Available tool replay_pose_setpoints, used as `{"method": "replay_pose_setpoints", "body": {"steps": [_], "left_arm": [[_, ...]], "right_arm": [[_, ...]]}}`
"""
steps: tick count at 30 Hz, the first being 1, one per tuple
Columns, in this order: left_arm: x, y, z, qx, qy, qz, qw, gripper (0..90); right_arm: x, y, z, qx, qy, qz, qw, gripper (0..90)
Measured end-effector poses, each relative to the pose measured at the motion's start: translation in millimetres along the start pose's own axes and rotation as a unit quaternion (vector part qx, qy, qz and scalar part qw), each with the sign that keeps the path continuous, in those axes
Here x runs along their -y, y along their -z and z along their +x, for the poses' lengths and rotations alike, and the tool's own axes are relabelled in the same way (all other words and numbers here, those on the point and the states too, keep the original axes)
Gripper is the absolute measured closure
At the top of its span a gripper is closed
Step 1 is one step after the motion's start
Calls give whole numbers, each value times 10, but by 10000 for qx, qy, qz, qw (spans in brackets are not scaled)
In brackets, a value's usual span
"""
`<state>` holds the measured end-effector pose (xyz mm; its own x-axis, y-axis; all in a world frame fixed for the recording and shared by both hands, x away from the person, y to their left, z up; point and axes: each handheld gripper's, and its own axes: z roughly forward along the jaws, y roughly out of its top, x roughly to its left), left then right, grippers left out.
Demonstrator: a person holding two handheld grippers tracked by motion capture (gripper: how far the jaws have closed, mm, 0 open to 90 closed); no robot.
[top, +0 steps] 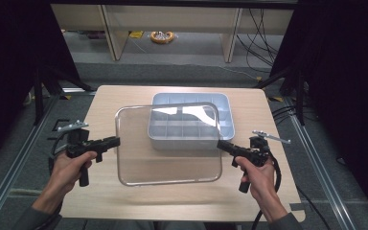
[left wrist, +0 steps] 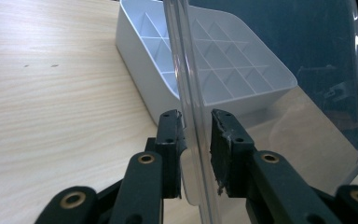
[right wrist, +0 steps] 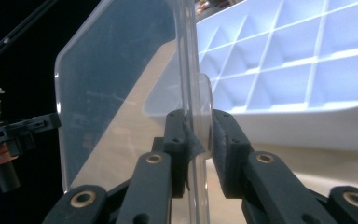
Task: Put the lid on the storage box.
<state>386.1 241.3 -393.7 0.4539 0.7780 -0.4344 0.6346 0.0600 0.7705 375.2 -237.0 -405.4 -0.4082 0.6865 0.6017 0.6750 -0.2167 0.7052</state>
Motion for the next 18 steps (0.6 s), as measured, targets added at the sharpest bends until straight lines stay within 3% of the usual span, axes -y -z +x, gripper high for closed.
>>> {"method": "replay_pose_setpoints", "body": {"steps": [6,12,16,18], "left_arm": [[-179,-262,1,-3,177,111,9998,724],[-382,-463,-42,-122,146,79,9998,720],[-535,-611,-55,-176,195,38,9996,717],[-614,-693,-55,-215,245,16,9995,713]], "right_arm": [[-228,-5,-109,200,4,-59,9998,772],[-446,-51,-233,312,-70,-147,9994,768],[-561,-84,-326,389,-203,-212,9988,766],[-640,-116,-381,393,-414,-255,9980,766]]}}
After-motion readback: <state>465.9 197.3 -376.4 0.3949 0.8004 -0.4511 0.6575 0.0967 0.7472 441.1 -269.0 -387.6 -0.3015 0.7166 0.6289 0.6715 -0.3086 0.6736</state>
